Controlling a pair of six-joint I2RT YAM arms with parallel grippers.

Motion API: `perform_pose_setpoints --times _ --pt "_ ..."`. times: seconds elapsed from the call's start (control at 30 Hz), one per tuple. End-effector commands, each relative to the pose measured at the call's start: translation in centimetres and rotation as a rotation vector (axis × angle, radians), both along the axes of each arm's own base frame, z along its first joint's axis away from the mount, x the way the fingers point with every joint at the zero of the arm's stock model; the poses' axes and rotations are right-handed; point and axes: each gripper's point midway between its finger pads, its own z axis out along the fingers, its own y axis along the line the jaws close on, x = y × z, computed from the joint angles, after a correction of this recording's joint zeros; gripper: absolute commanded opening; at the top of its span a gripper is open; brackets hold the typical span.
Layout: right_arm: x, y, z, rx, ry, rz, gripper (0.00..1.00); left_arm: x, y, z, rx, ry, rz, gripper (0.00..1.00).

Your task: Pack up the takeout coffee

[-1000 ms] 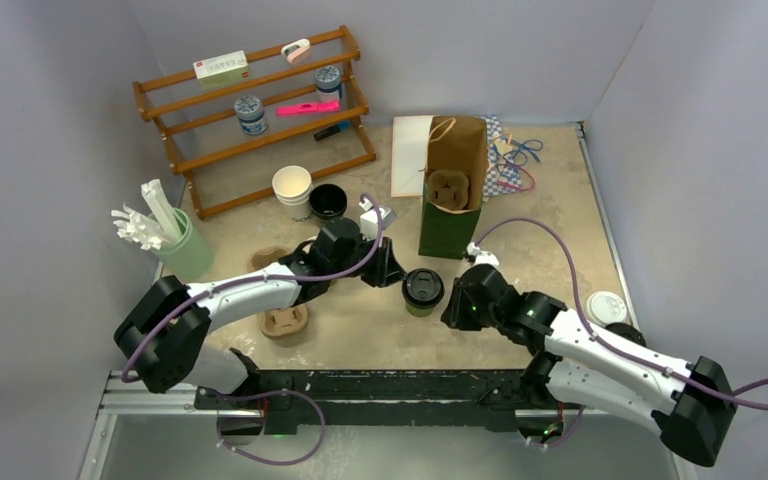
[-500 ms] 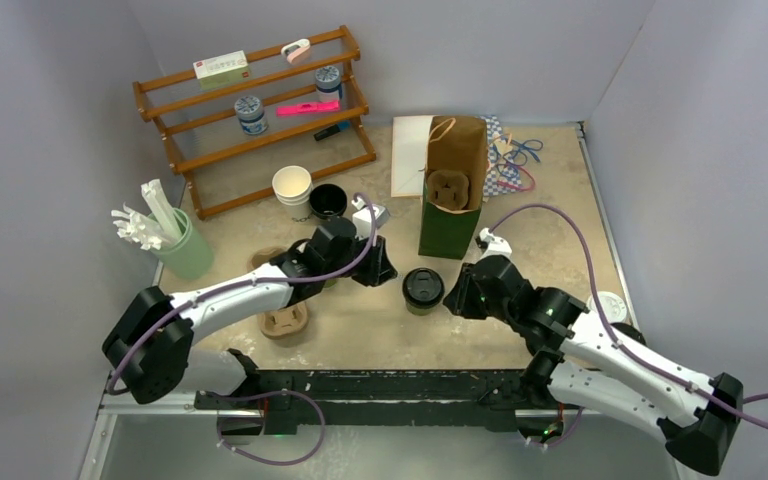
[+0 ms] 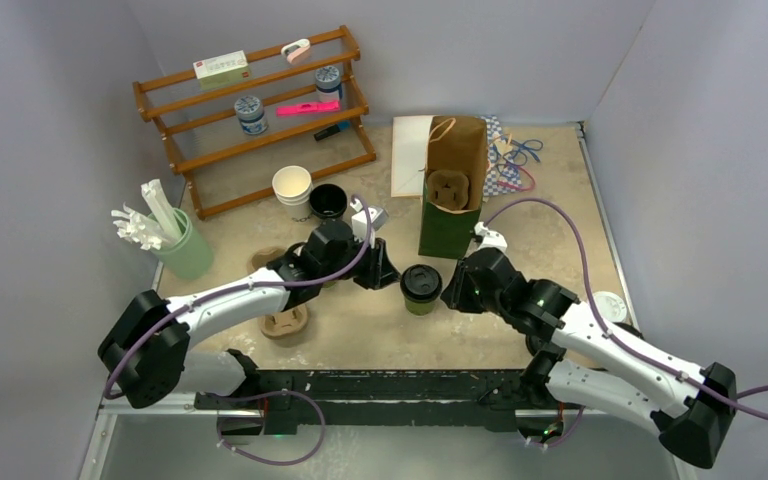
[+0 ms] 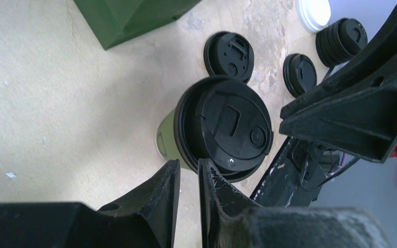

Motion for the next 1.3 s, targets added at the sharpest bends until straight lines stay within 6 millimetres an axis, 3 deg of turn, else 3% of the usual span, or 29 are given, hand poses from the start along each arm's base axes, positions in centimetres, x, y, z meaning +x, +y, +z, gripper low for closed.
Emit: perform_pose_setpoints --times 0.0,0.53,0.83,1.27 --pt "1.0 0.4 1.2 0.019 -0.045 -0.005 0.27 -0.9 -0.9 1.1 -0.092 0.004 -0.045 0.22" --pt "1.2 0.4 -0.7 -0.014 -0.008 0.003 0.26 -0.7 -1.7 -0.6 -0.082 0.04 -0.065 0.22" --pt "1.0 -0.1 -2.0 -0.038 0.018 0.0 0.2 -0.3 -1.2 -1.9 -0.021 0.044 -0.044 0.18" --pt "-0.3 -0.4 -5.5 -0.041 0.105 0.02 0.17 -0.2 -0.6 -3.8 0.047 0.068 -0.037 0.15"
